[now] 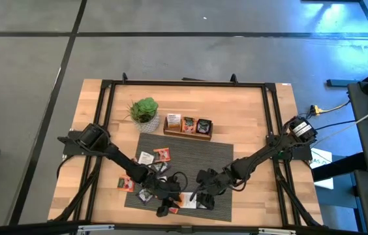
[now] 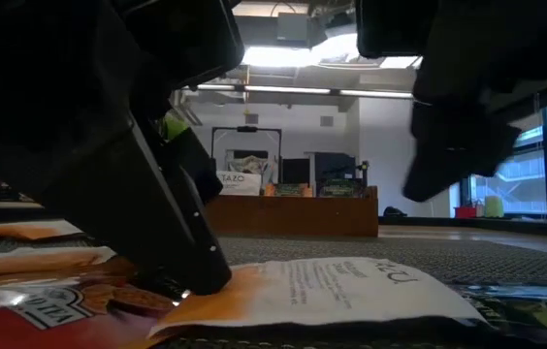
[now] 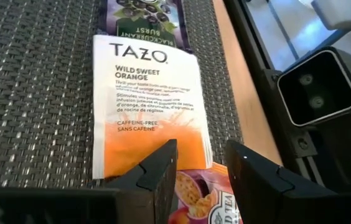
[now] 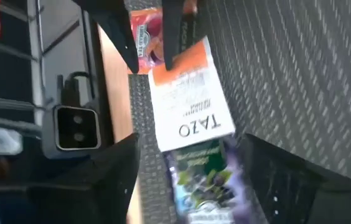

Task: Pick & Place Tea
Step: Put the white tea bag into the left section of the wooden organizer

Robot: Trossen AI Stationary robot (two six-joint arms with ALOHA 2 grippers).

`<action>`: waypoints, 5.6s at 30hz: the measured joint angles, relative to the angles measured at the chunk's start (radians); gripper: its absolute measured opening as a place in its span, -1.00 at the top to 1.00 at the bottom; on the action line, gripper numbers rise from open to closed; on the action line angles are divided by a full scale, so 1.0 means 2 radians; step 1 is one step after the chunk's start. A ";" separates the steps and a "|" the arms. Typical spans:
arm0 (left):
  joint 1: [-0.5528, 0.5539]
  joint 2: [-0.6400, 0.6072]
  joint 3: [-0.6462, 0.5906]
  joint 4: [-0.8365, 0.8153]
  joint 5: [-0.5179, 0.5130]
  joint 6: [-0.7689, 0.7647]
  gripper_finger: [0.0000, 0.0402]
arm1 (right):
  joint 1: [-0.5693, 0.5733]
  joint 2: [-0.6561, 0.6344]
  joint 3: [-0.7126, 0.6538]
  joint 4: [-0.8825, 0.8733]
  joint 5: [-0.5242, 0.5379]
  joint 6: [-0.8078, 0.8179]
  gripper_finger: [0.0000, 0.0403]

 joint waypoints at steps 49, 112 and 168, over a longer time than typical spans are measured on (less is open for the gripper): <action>-0.005 0.001 -0.002 -0.011 -0.076 -0.028 0.32 | -0.036 0.079 0.000 0.154 0.002 0.057 0.01; -0.005 0.002 -0.002 -0.008 -0.084 -0.057 0.32 | -0.069 0.078 0.000 0.104 -0.005 -0.019 0.54; -0.046 -0.327 -0.003 -0.273 -0.288 0.086 0.32 | -0.335 0.062 0.190 -0.147 0.091 -0.624 0.97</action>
